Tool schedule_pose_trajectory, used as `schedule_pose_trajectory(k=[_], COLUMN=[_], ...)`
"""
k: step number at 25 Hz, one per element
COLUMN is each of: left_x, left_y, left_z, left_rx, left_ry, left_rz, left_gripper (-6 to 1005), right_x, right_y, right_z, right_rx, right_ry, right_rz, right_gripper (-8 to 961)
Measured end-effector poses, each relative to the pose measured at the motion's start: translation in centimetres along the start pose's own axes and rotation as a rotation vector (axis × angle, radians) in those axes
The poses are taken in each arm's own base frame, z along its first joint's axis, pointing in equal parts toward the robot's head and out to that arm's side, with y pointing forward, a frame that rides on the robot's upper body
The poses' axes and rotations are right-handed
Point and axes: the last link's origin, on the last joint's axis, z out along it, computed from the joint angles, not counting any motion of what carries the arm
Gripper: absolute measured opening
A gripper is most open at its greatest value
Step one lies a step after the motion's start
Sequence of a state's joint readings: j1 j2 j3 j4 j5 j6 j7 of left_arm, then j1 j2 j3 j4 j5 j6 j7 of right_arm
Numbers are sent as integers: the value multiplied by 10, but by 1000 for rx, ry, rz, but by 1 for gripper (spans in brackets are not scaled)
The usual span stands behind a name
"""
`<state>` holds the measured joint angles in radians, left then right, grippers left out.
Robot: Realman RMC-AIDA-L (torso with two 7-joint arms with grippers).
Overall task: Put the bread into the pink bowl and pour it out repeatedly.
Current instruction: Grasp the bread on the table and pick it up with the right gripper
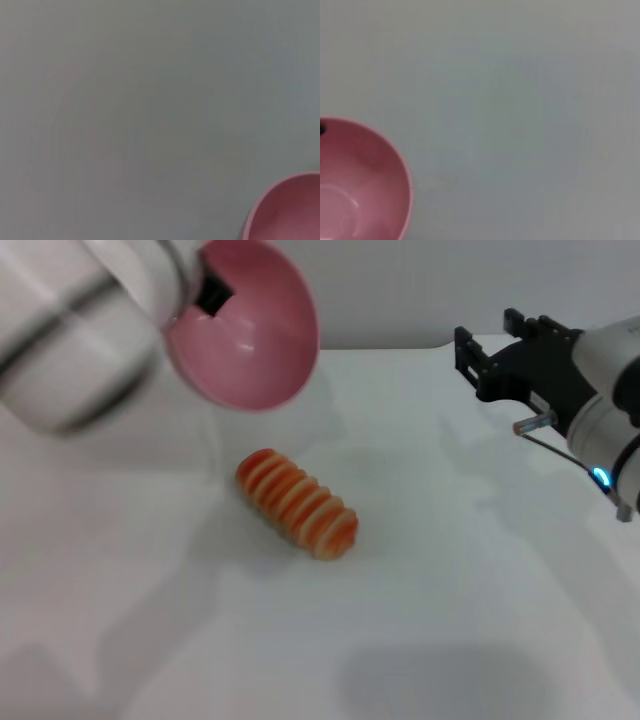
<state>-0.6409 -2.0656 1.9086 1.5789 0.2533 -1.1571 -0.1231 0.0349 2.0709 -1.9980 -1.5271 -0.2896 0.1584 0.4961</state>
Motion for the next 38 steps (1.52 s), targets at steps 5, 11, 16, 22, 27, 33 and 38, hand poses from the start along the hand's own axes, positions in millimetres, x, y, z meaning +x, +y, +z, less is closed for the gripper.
schedule_pose_trajectory(k=[5, 11, 16, 22, 27, 33, 38], left_x=[-26, -50, -64, -71, -67, -63, -59], left_y=[-19, -38, -57, -60, -56, -54, -54], left_z=[15, 25, 28, 35, 42, 46, 46], left_rx=[-68, -42, -11, -7, -17, -21, -24], left_ry=[-104, -191, -228, -238, -233, -220, -209], left_rz=[-148, -236, -308, -299, -280, -266, -255], left_gripper=[49, 49, 49, 49, 49, 49, 49], right_x=[-7, -8, 6, 17, 22, 33, 37], right_y=[14, 33, 42, 61, 69, 70, 77], right_z=[3, 18, 32, 45, 55, 65, 71], right_rx=[-20, -100, -209, -350, -365, -356, -373], right_ry=[82, 261, 355, 413, 436, 471, 493], right_rz=[89, 146, 215, 228, 210, 241, 233], right_gripper=[672, 687, 699, 713, 725, 735, 743])
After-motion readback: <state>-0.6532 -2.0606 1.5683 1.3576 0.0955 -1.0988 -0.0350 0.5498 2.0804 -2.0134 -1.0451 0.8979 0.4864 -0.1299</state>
